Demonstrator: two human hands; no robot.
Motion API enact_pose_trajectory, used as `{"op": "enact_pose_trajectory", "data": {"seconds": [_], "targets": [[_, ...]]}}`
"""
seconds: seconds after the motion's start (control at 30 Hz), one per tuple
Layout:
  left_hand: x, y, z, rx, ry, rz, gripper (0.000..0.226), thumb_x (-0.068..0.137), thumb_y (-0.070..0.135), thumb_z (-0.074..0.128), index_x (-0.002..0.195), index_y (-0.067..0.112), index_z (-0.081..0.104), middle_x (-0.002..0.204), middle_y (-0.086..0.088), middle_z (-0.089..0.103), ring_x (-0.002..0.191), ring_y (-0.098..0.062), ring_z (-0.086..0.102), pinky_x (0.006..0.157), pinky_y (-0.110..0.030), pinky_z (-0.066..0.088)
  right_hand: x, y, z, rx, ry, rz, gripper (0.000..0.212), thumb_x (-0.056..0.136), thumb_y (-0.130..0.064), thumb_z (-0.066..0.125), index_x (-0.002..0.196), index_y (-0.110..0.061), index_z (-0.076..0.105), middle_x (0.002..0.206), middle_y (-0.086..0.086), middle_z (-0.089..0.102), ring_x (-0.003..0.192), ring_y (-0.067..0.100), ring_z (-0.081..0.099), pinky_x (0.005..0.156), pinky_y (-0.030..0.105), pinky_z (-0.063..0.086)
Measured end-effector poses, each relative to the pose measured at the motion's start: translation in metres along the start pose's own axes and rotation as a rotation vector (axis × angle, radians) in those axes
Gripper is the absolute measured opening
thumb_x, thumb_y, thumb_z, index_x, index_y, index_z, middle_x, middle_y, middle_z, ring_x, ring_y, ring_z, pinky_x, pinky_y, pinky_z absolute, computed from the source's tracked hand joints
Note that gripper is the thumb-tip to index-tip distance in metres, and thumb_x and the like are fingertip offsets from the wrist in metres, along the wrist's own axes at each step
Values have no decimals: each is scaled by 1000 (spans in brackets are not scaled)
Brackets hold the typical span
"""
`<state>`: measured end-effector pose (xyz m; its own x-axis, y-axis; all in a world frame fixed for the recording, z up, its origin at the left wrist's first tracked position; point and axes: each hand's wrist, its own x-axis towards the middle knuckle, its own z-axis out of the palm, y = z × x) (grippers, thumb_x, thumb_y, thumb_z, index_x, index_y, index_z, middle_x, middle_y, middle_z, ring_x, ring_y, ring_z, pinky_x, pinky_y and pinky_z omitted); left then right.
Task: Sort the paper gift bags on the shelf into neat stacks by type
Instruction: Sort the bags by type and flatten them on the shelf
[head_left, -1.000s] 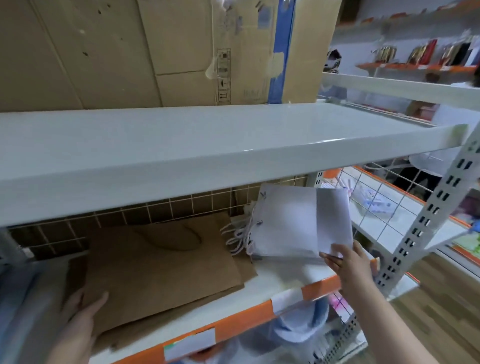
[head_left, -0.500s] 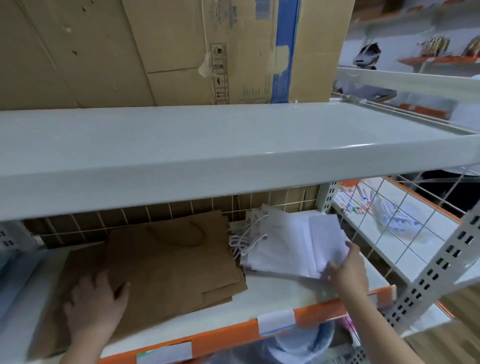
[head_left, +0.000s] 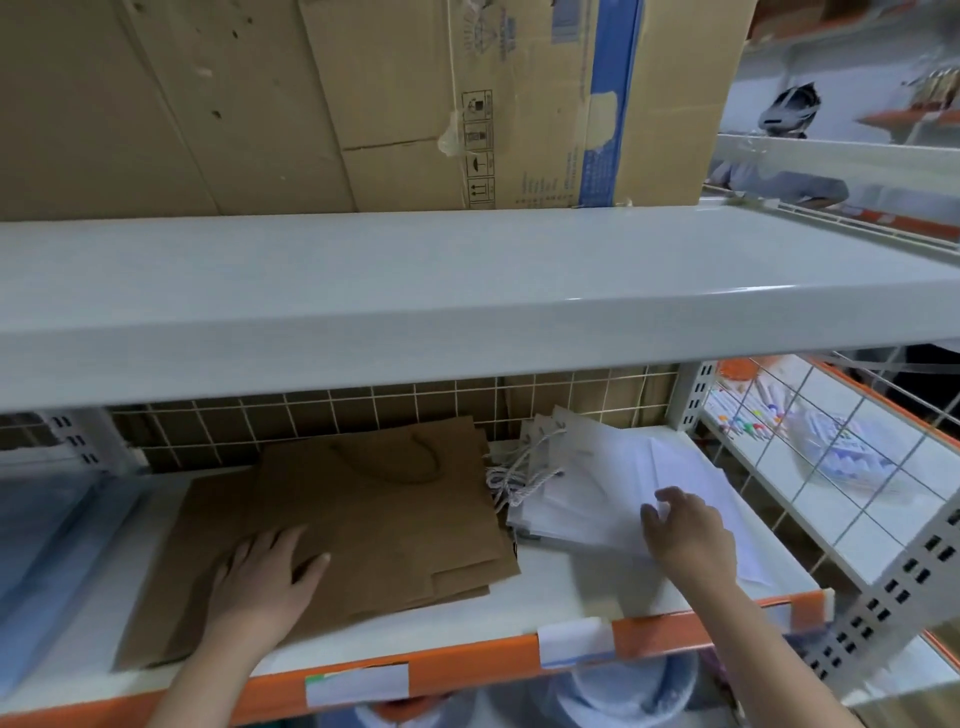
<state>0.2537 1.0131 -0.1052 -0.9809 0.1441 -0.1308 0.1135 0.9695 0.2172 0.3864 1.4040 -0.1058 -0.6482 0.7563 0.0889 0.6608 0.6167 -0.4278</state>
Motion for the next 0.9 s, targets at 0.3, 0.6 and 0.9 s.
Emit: {"op": "enact_pose_trajectory", "data": {"seconds": [0.3,0.6,0.9], "targets": [[-20,-29,-39,-83,205,65,52,95,51,39,142,29,36,145,2,41,133,-20,37,109,-37,32,-51,-93,5,135,-84,-391,37,93,-30,55,129,-21,53,132,5,56,120,27,50,94,38,42],[-54,-132,-83,-38,380,127,46,93,43,51,131,17,54,126,-7,61,114,-26,56,96,-38,41,-145,-203,23,121,-151,-590,66,72,-48,36,123,-13,59,116,15,60,107,39,55,87,44,44],[-80,-294,-123,17,405,43,51,83,42,43,121,15,63,116,-7,67,103,-32,62,89,-43,46,-250,-313,69,36,-269,-646,48,93,-35,48,140,-30,40,141,0,45,129,24,43,102,38,37]]}}
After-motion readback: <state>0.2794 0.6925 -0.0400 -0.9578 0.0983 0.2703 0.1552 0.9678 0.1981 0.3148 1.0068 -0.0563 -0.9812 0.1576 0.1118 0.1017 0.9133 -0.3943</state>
